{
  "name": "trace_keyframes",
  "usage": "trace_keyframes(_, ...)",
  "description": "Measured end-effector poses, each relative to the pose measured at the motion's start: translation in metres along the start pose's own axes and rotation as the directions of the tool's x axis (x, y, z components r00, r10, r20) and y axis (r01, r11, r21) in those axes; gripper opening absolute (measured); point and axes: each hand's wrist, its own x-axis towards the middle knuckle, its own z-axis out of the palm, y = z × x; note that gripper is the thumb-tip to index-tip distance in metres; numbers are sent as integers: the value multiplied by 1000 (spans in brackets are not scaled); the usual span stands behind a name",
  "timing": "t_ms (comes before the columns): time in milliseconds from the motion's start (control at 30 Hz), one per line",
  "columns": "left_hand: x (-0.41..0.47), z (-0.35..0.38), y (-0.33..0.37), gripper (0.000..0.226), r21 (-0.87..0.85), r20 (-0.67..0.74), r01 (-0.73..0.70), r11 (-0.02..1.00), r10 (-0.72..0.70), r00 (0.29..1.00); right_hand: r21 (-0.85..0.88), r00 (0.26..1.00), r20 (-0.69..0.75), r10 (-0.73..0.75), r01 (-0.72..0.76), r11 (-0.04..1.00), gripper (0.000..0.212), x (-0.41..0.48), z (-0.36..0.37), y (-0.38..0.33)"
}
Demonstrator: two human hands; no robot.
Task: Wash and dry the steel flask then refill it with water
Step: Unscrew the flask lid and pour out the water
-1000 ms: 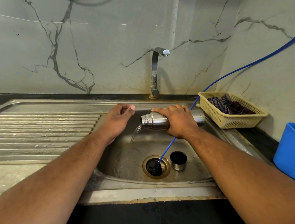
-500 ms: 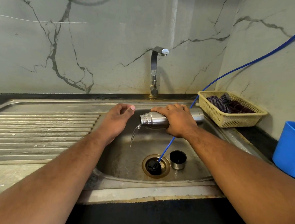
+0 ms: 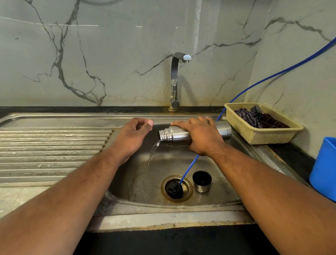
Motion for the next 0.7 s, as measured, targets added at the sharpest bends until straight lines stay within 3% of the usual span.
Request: trace_keyframes(700, -3, 1, 5, 35, -31, 5, 4, 1000, -4, 1000, -21, 1000, -1, 8, -8, 1000, 91, 1, 0, 0)
